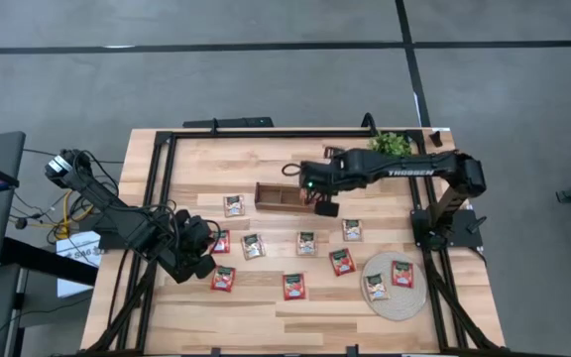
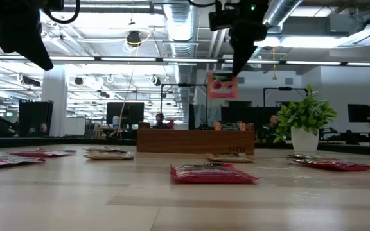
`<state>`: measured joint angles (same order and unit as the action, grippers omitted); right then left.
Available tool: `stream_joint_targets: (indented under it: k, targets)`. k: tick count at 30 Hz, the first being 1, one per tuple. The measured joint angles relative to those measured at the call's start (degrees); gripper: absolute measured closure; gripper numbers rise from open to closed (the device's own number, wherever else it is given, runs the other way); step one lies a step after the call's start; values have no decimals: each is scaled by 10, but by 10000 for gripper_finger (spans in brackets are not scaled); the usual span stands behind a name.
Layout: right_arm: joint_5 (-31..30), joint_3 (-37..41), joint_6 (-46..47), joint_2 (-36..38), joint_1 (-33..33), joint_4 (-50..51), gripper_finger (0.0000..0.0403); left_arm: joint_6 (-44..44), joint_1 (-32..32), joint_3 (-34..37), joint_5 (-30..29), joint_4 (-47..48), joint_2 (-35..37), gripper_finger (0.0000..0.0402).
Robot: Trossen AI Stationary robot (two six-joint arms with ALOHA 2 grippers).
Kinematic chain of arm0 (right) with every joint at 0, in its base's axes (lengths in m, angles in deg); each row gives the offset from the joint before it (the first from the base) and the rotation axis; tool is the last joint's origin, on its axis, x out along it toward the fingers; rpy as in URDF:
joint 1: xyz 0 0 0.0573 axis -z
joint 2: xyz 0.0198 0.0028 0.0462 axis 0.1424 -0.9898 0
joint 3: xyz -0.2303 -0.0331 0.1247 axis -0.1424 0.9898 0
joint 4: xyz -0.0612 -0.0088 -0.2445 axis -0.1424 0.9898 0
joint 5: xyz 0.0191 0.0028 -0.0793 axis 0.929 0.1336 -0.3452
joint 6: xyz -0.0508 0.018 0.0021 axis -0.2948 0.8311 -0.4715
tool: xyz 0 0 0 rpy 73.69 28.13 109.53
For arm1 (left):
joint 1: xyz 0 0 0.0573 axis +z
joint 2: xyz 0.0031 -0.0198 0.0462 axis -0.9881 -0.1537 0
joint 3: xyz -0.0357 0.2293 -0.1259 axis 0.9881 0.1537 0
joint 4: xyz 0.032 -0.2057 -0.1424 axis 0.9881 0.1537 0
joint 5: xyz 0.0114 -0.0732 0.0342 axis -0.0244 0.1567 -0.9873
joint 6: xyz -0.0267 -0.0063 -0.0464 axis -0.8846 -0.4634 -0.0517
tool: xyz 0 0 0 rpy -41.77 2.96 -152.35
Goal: Pick & Place Tea
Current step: Put the orange tea bag into the right section of the wooden organizer
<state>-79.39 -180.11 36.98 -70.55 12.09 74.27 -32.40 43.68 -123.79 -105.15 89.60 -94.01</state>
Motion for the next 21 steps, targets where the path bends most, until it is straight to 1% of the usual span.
stream_joint_targets:
  k: [6, 12, 18, 21]
  targets:
    - [4, 0, -22, 0, 21, 7, 403, 0, 0, 0, 0, -11, 0, 402]
    - [39, 1, -22, 0, 32, 14, 403, 0, 0, 0, -2, -11, 0, 402]
    - [47, 55, -22, 1, 34, -3, 403, 1, 0, 0, -4, -11, 0, 402]
    - [47, 86, -22, 0, 32, -33, 403, 1, 0, 0, -4, -11, 0, 402]
